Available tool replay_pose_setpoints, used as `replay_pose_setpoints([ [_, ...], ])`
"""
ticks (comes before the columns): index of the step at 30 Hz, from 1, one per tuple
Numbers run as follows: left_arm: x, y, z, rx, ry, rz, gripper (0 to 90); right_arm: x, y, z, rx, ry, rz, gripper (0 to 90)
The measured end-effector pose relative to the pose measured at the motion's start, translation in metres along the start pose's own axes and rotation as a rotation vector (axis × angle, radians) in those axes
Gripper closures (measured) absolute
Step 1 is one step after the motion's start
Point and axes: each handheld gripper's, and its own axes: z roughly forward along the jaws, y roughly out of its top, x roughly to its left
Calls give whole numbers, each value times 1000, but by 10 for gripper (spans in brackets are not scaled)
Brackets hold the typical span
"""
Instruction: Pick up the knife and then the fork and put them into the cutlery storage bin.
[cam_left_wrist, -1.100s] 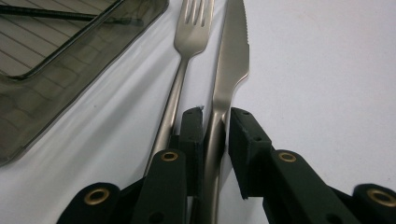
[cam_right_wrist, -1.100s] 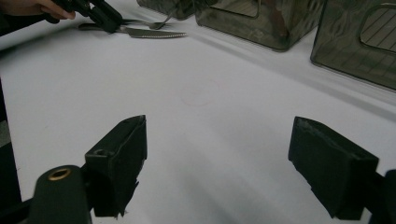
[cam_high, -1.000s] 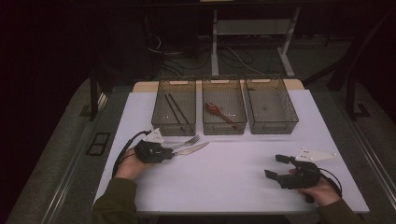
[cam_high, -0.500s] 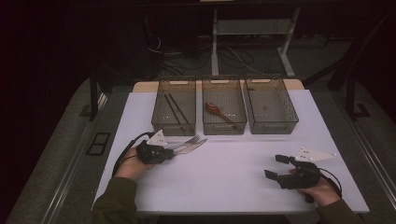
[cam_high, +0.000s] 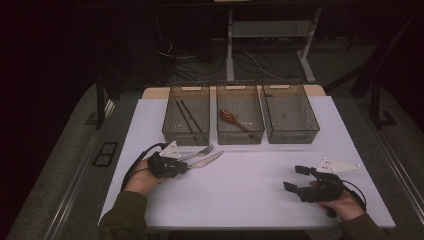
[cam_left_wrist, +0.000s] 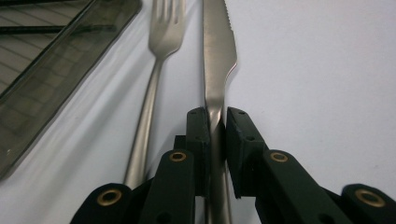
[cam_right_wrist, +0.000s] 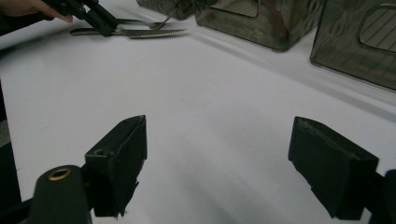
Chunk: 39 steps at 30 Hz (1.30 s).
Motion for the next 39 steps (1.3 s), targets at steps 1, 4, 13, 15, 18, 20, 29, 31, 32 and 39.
replay_pose_setpoints([
  [1, -1, 1, 0, 2, -3, 4, 795, 0, 0, 0, 0, 0, -1, 197],
  [4, -5, 3, 1, -12, -16, 2, 794, 0, 0, 0, -3, 1, 3, 197],
  [13, -10, 11, -10, -117, -55, -16, 794, 0, 1, -1, 1, 4, 8, 198],
  [15, -11, 13, -12, -144, -66, -24, 794, 1, 1, -1, 3, 3, 8, 198],
  [18, -14, 16, -15, -181, -82, -32, 794, 1, 1, 0, 6, 3, 9, 198],
  [20, -16, 19, -16, -199, -87, -32, 794, 1, 1, -1, 7, 3, 13, 198],
  [29, -26, 36, -21, -268, -92, -49, 794, 1, 8, -4, -10, -1, 40, 189],
  [31, -28, 40, -22, -286, -92, -50, 794, 1, 10, -5, -17, 6, 51, 190],
  [32, -29, 42, -22, -296, -91, -56, 794, 1, 11, -5, -19, 15, 55, 190],
  [39, -37, 55, -22, -346, -56, -90, 795, 7, 22, -5, -42, -30, 86, 176],
])
